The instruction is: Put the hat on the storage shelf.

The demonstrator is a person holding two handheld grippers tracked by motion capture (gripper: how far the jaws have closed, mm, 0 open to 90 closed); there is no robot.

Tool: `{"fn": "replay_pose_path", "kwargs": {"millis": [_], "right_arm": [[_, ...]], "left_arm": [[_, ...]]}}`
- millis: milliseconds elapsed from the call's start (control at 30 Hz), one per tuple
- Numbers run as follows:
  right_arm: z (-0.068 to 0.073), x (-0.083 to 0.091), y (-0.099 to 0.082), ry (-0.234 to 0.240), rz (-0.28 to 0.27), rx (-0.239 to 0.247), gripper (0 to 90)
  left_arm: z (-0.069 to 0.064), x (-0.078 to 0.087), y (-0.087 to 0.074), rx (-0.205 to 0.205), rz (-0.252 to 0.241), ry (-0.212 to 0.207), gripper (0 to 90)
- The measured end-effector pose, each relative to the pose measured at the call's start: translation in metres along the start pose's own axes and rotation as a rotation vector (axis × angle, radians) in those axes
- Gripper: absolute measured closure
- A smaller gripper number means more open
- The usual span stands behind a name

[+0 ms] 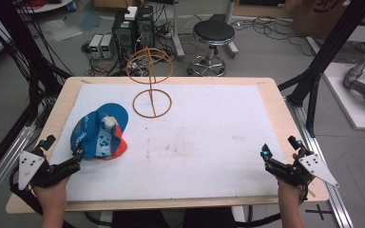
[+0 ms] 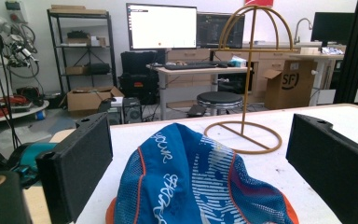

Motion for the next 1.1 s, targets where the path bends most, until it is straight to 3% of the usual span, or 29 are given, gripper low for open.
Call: {"fn": "replay_pose_path", "kwargs": {"millis": [767,933,1100], "right_arm": [[-0.004,0.004,0.001,-0.014,0.003,0.007,4.4],[-0.005,0.004,0.0,-0.014,0.007,0.011,4.4],[-0.006,0.005,0.0,-0.019,0.009,0.009,4.4]], "left_arm": [[-0.009,-0.013,0.001,-0.025,0.007,0.012,7.4],[-0.01,-0.02,-0.002,-0.059,0.047,0.033,7.4],[-0.009,-0.027,-0.006,-0.053,0.064,0.047,7.4]]}}
Point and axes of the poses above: each handheld gripper's, and its own axes: x roughly backward along the jaws, y roughly out of its top, z roughly to its left, the point moved 2 cm from there along -x, roughly forward along the jaws, and after that the axes turned 10 degrees about -z, right-handed, at the moved point
